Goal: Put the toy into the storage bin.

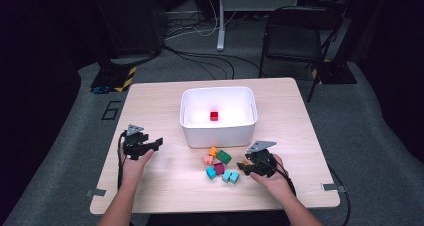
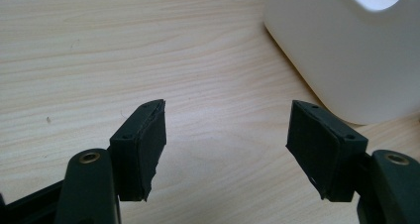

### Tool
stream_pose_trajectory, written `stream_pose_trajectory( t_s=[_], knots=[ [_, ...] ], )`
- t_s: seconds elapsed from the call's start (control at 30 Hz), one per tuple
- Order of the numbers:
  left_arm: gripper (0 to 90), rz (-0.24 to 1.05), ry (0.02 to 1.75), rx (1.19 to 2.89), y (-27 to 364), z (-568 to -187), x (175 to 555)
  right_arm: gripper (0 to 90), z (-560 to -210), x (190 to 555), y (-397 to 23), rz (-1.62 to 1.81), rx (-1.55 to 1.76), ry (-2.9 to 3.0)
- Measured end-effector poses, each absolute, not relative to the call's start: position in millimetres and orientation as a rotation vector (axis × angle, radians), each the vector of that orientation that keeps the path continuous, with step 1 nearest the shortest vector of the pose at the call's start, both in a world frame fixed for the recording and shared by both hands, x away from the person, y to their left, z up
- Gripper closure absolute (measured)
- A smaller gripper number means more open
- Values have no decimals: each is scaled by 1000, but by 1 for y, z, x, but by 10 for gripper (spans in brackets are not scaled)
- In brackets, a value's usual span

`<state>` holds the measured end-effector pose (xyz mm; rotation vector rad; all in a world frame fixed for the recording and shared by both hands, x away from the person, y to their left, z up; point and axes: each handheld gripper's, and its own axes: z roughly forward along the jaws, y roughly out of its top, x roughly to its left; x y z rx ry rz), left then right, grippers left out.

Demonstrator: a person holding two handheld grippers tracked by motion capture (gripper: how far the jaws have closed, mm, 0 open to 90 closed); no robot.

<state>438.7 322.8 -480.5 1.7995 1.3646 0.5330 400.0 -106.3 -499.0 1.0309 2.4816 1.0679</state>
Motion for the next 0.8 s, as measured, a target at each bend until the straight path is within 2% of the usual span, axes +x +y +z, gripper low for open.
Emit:
stream_pose_trajectory(
  t_s=[0.2,0.37,0.8],
  knots=[
    [310,530,1364,1801,323,-480,439,494,-506,401,-107,1016,1058,2512],
    [311,529,1363,1800,323,-480,439,575,-509,402,-107,983,1059,2529],
    [310,531,1365,1800,323,-480,439,582,-494,400,-104,1023,1021,2528]
  ],
)
